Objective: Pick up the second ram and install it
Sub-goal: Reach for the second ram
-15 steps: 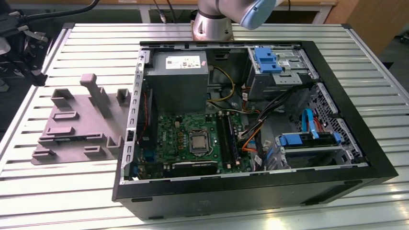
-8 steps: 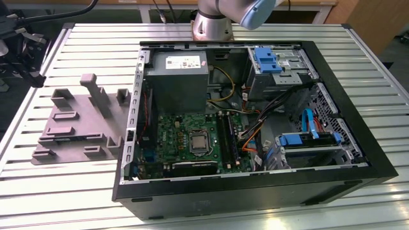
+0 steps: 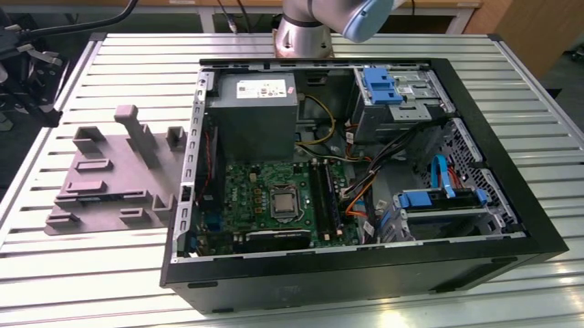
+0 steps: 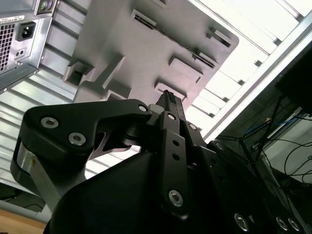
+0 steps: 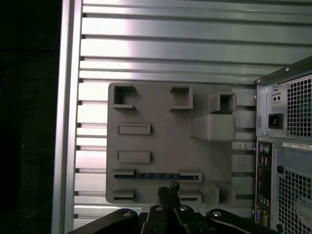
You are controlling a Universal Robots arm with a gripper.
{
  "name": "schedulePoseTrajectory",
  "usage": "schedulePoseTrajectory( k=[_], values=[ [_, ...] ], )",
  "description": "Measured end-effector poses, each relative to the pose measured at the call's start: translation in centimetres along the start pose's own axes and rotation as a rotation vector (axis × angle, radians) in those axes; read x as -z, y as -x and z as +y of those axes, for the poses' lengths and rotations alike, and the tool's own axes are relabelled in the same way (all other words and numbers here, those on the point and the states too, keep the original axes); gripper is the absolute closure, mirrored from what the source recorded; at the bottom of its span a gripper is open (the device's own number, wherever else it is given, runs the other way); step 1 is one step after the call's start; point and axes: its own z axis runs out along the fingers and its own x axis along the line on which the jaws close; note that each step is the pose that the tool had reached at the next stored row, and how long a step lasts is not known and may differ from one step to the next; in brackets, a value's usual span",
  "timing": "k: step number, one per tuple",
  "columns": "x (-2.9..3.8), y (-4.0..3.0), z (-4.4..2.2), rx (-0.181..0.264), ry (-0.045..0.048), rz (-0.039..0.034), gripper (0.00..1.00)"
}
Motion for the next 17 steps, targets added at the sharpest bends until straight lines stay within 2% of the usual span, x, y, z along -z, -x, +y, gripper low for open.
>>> schedulePoseTrajectory(
  k=[6, 17],
  values=[
    [-0.44, -0.29, -0.03, 0.0, -0.0001, 0.0008, 0.89],
    [-1.57, -0.41, -0.07, 0.0, 0.0, 0.0069, 0.89]
  ],
)
